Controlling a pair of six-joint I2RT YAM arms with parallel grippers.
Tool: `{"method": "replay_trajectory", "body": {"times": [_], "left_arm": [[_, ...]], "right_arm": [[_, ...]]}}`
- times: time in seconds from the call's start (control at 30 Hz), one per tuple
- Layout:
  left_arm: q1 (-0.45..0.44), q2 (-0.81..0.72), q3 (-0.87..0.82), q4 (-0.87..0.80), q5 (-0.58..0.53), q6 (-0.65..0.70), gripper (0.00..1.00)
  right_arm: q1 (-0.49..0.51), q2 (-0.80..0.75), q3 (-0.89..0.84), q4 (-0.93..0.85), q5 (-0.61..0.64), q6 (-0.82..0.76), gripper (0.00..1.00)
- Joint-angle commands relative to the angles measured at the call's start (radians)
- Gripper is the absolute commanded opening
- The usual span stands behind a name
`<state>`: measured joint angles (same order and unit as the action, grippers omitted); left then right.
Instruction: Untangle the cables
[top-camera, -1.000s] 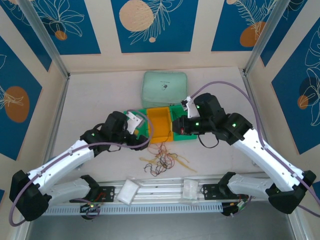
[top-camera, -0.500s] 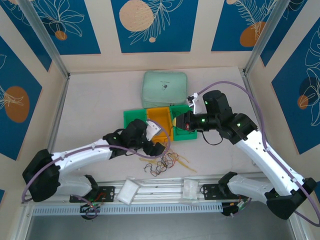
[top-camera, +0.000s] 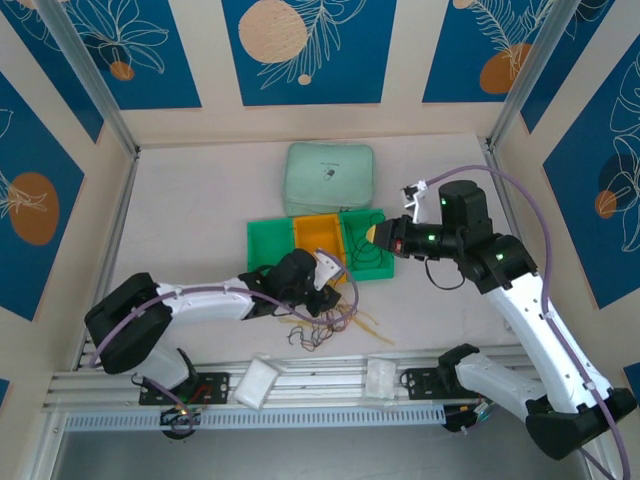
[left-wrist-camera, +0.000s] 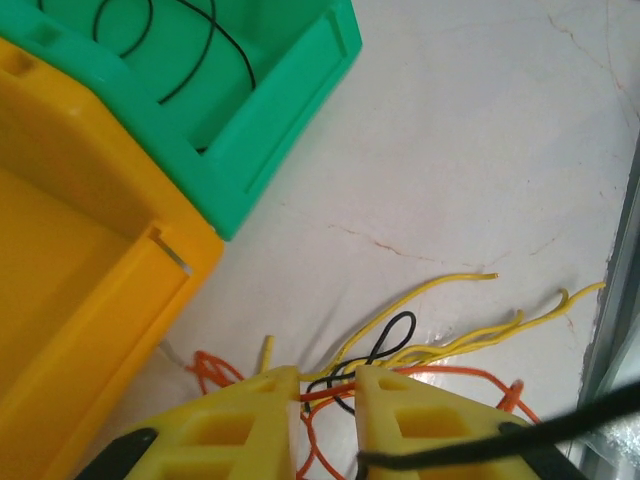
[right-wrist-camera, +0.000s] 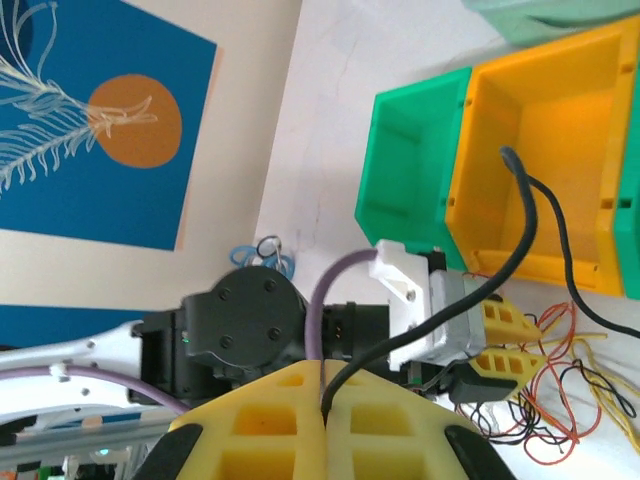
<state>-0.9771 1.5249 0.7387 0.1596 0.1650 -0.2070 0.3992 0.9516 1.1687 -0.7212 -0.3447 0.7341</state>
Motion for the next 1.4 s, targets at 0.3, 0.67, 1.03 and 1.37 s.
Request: {"method": "replay_trajectory", "body": {"times": [0.3, 0.67, 1.03, 1.37], "left_arm": [[-0.024, 0.060, -0.048, 0.031, 0.030, -0.042, 0.22], [-0.023, 0.071, -0.055, 0.027, 0.028, -0.033, 0.23], [-0.025, 0.072, -0.060, 0.015, 0.025, -0.027, 0.23], [-0.023, 0.076, -0.057, 0.003, 0.021, -0.022, 0.23]], "right_arm": [[-0.184, -0.066, 0.196, -0.020, -0.045, -0.103, 0.00], [-0.326, -0.114, 0.328, -0.047, 0.034, -0.169, 0.00], [-0.411, -0.075, 0.506, -0.087, 0.210, -0.302, 0.00], [-0.429, -0.083, 0.594, -0.071, 0.536, -0.456, 0.00]]}}
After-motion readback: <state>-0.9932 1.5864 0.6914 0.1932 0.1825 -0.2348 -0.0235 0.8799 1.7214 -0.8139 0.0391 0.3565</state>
